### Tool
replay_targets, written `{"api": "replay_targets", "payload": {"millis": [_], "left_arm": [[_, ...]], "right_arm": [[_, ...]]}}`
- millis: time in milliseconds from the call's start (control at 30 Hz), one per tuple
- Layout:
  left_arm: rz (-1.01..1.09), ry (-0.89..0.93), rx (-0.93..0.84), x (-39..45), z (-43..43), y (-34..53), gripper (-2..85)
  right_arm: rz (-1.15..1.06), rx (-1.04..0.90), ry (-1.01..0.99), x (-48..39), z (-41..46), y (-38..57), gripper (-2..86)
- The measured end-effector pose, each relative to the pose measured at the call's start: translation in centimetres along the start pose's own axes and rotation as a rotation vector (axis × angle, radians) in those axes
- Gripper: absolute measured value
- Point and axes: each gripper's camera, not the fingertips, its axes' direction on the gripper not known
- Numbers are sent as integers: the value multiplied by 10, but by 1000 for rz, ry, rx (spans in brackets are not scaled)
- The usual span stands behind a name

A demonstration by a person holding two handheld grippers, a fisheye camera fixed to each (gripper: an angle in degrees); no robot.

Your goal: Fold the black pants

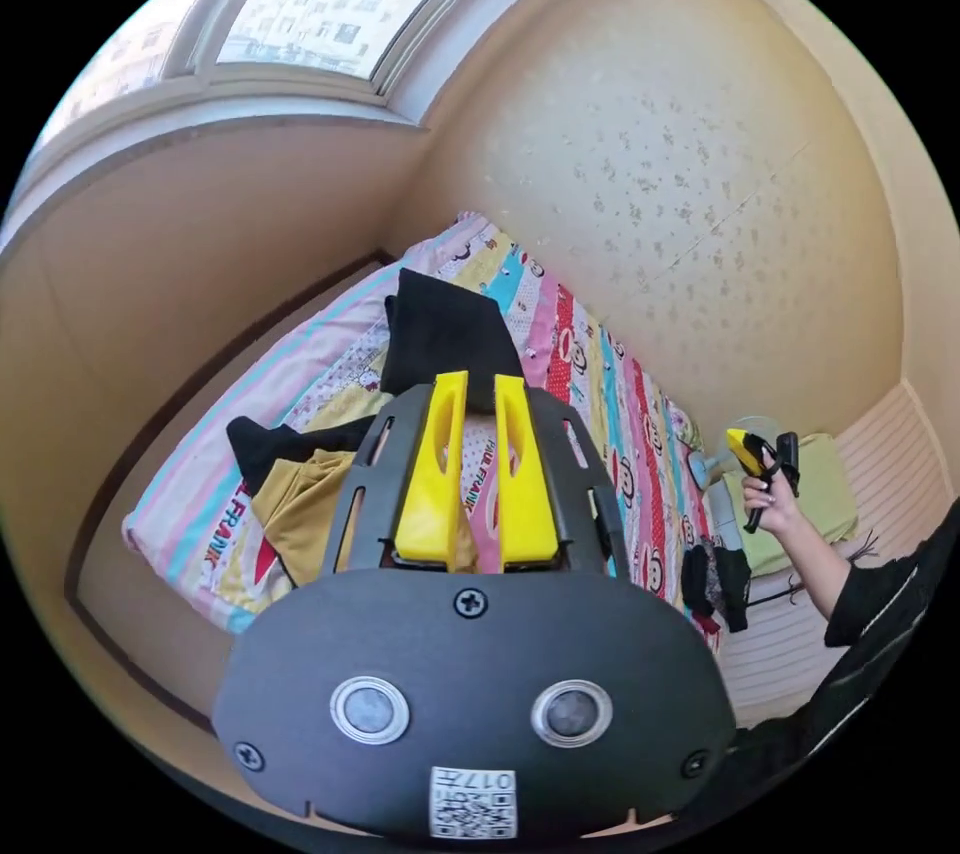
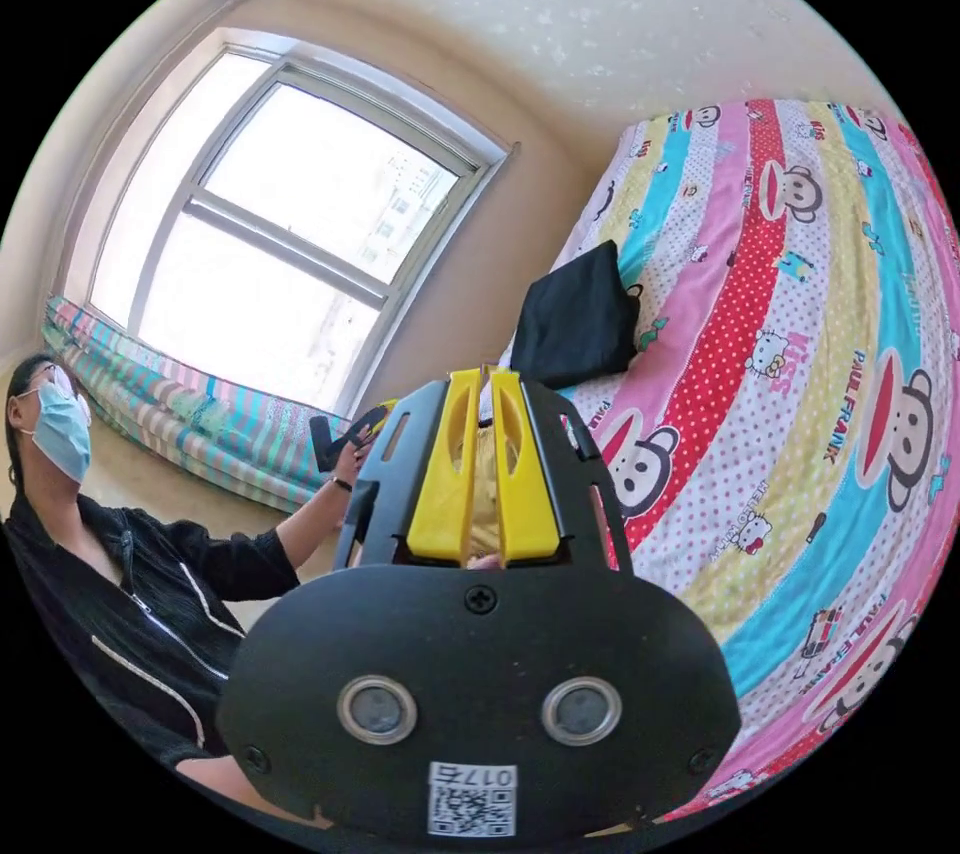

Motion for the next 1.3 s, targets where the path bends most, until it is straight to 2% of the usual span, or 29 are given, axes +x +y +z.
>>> {"api": "replay_targets", "payload": {"millis": [100, 300, 367, 433, 567, 633, 800, 1033, 1133, 1300], "left_arm": [[-13, -6, -104, -47, 92, -8, 109], [152, -112, -128, -112, 209, -50, 104], [137, -104, -185, -132, 246, -57, 113], [94, -80, -337, -152, 294, -64, 106], [117, -93, -405, -158, 320, -86, 74], [225, -117, -416, -141, 315, -101, 51], [516, -133, -424, -63, 274, -128, 32], [815, 189, -401, 85, 148, -168, 8], [780, 422, -321, 130, 88, -165, 6], [658, 737, -123, 173, 20, -126, 0]], "right_arm": [[20, -75, 41, 51, 74, -23, 102], [64, -88, 1, 139, 176, -79, 145], [98, -82, -6, 156, 196, -86, 141], [131, -57, -33, 167, 209, -87, 128], [225, -8, -76, 171, 201, -85, 63], [198, -20, -60, 158, 187, -90, 50], [93, -13, -168, 89, 119, -123, 38], [88, 132, -206, 10, -49, -123, 34], [40, 221, -253, -20, -142, -83, 34], [-5, 568, -497, -26, -306, 52, 34]]}}
